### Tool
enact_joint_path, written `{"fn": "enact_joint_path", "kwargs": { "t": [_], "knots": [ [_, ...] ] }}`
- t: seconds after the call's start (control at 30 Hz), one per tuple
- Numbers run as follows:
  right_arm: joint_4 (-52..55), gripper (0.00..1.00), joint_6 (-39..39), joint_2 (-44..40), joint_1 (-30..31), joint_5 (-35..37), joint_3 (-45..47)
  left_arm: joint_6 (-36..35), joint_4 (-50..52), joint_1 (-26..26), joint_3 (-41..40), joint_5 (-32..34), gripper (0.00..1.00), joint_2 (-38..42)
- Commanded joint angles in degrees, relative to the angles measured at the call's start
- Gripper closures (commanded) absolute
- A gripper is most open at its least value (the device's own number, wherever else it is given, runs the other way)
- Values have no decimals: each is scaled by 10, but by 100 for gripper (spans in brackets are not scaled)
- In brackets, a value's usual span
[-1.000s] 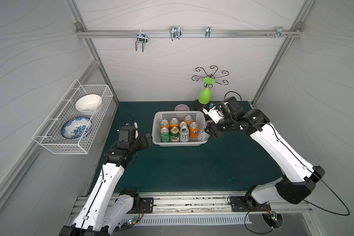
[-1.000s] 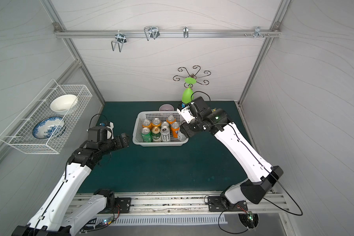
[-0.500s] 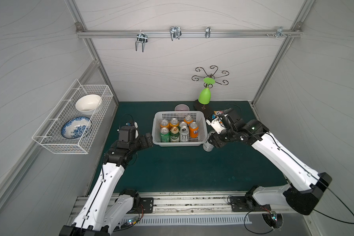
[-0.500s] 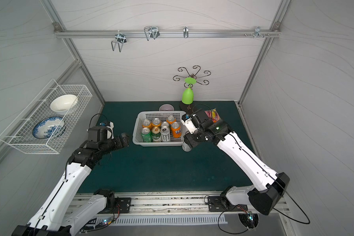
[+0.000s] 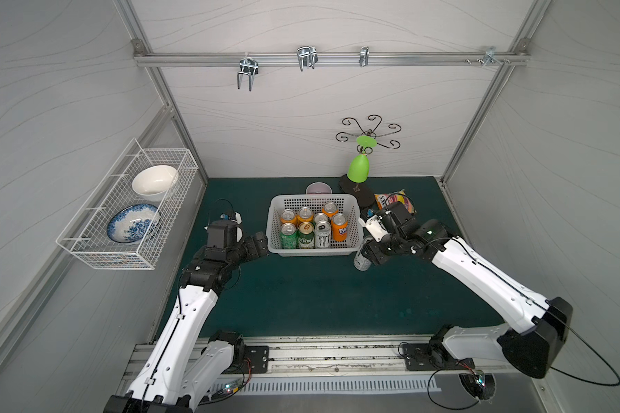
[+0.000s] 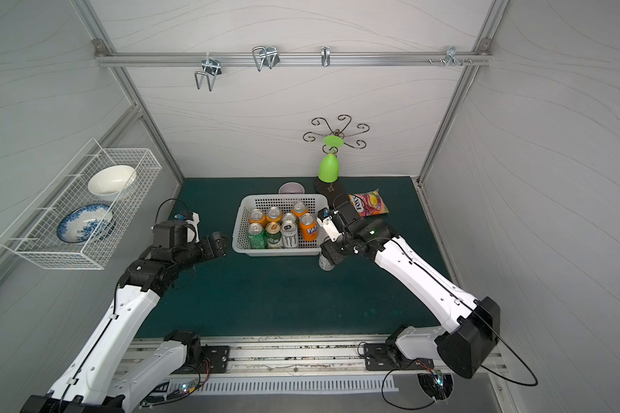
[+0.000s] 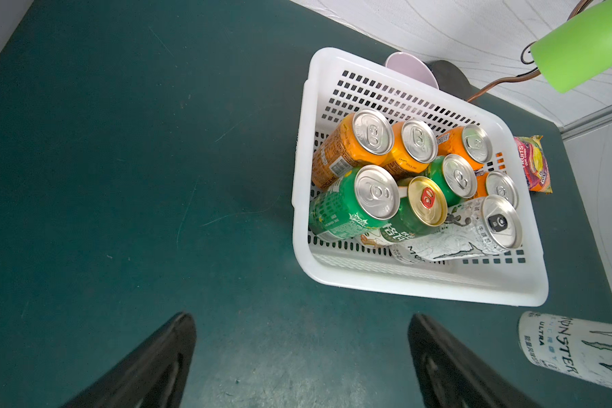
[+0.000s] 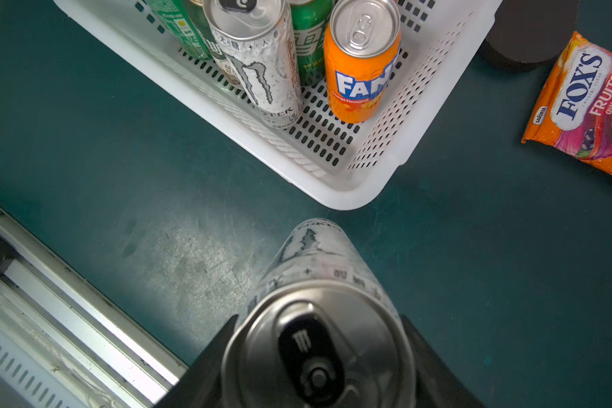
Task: Take out the drinks from the basket
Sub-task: Place the drink at the center of the board.
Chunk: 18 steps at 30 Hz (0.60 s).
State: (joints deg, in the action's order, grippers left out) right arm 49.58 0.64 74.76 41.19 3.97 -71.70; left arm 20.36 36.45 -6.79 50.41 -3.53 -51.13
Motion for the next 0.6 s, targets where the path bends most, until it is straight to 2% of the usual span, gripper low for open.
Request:
{"fn": "enact_joint_path", "kwargs": {
  "t": [0.0, 0.57],
  "knots": [
    [-63, 52, 5, 4, 4, 11, -1, -6, -25, 3, 1, -6, 2, 6],
    [-95, 51, 12, 43, 3, 17, 48, -8, -24, 4, -1, -8, 2, 9]
  ]
}}
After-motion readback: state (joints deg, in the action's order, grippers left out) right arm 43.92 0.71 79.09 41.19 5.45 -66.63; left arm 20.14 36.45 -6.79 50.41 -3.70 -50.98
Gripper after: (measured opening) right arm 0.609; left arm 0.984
